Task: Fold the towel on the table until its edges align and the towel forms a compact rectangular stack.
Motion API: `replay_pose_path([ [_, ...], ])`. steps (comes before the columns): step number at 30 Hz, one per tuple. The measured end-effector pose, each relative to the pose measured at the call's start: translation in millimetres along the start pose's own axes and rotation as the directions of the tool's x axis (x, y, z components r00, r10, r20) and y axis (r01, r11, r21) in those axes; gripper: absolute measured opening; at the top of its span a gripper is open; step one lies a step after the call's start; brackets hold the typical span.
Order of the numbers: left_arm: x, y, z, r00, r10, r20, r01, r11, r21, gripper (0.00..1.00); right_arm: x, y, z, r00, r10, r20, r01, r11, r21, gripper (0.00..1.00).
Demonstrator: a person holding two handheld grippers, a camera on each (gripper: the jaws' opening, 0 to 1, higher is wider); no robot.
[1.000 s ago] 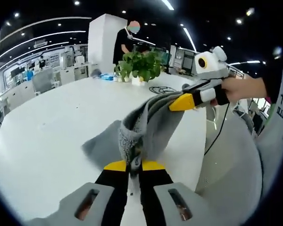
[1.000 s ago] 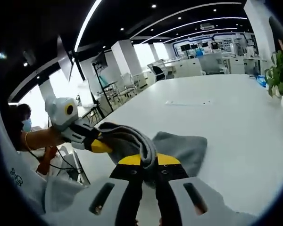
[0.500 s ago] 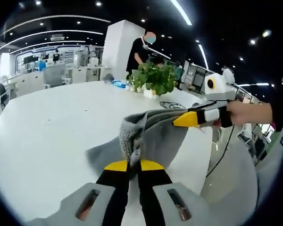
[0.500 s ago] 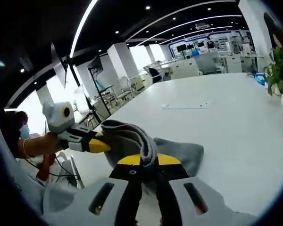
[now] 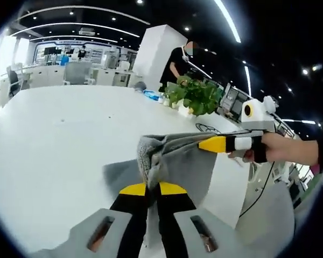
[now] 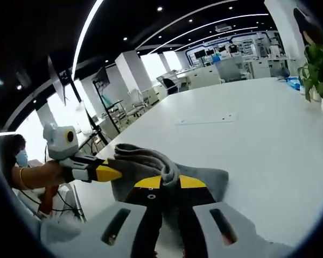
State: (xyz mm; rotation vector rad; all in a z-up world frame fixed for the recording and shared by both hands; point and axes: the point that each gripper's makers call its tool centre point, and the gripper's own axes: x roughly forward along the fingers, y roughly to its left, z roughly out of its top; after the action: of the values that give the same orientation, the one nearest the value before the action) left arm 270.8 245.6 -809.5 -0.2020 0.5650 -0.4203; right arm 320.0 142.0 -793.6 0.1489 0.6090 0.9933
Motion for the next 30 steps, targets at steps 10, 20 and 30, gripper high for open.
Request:
replay_pose_path([
  [10,24,19.4,-4.7,1.0,0.026,0.002,-0.026,0.999,-0.039,0.06,29,-27,-5.1,0.999,-0.026,-0.029,0.026,1.0,0.005,0.07],
  [20,42,37.8,-21.1,0.998,0.055,-0.034,-0.058,0.995,-0.086,0.06,53,-46,-19.2,0.997,-0.03,-0.075,0.031,0.999,0.007,0.07],
  [30,56,50.3,-41.9,0.996,0.062,-0.068,-0.07,0.99,-0.125,0.06,70,-60,-35.4,0.991,-0.023,-0.132,0.019,0.999,-0.032,0.07],
])
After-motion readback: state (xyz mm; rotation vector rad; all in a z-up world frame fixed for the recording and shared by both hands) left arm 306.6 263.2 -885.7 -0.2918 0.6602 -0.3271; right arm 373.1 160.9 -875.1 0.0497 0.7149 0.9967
